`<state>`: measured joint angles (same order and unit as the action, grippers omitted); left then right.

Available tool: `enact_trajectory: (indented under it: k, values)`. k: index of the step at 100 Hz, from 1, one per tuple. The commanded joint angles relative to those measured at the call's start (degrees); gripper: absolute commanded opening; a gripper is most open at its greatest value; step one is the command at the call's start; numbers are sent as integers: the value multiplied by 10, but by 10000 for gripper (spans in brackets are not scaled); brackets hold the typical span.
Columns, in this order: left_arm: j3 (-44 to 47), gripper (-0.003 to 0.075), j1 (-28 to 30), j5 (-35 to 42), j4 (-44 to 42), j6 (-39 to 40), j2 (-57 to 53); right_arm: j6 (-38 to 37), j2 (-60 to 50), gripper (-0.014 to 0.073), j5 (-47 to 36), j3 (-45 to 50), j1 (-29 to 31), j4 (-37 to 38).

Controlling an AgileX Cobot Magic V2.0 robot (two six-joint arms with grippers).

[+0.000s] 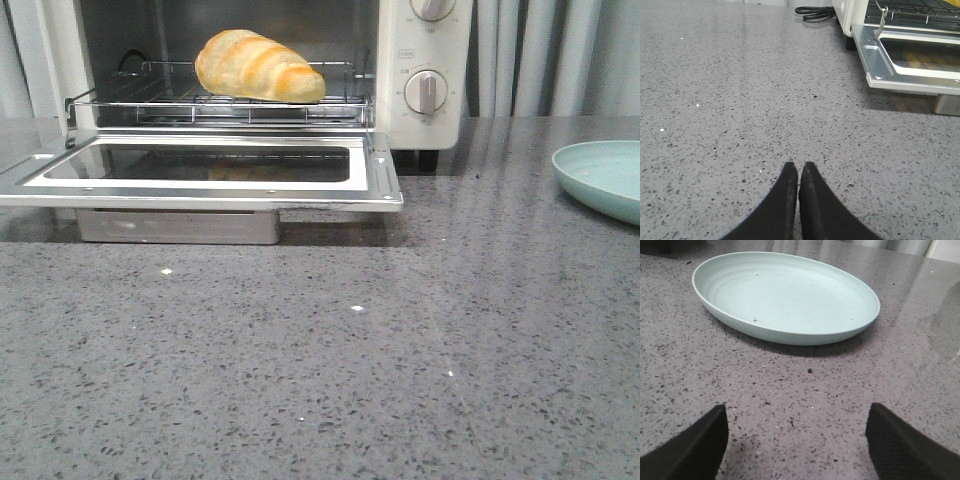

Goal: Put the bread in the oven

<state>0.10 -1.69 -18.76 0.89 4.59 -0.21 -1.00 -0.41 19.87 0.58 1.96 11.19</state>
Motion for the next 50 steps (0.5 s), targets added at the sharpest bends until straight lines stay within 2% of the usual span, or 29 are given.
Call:
enact_trajectory:
  k: [1, 31, 38, 45, 47, 48, 50]
  values:
    - [13, -21, 0, 40, 6, -1, -14, 3, -12, 517, -7, 14, -1, 16]
    - [13, -21, 0, 40, 6, -1, -14, 3, -12, 506, -12, 14, -1, 16]
    - [13, -21, 0, 40, 6, -1, -14, 3, -12, 413, -11, 14, -1, 12]
    - [13, -21, 0, 40, 6, -1, -14, 3, -12, 240, -12, 14, -1, 9]
    - [13, -21, 0, 40, 6, -1, -14, 3, -12, 163, -12, 14, -1, 9]
    - [13, -21, 0, 40, 6, -1, -14, 3, -12, 163, -12, 14, -1, 9]
    - [13, -21, 0, 40, 6, -1, -14, 3, -12, 89, -12, 14, -1, 9]
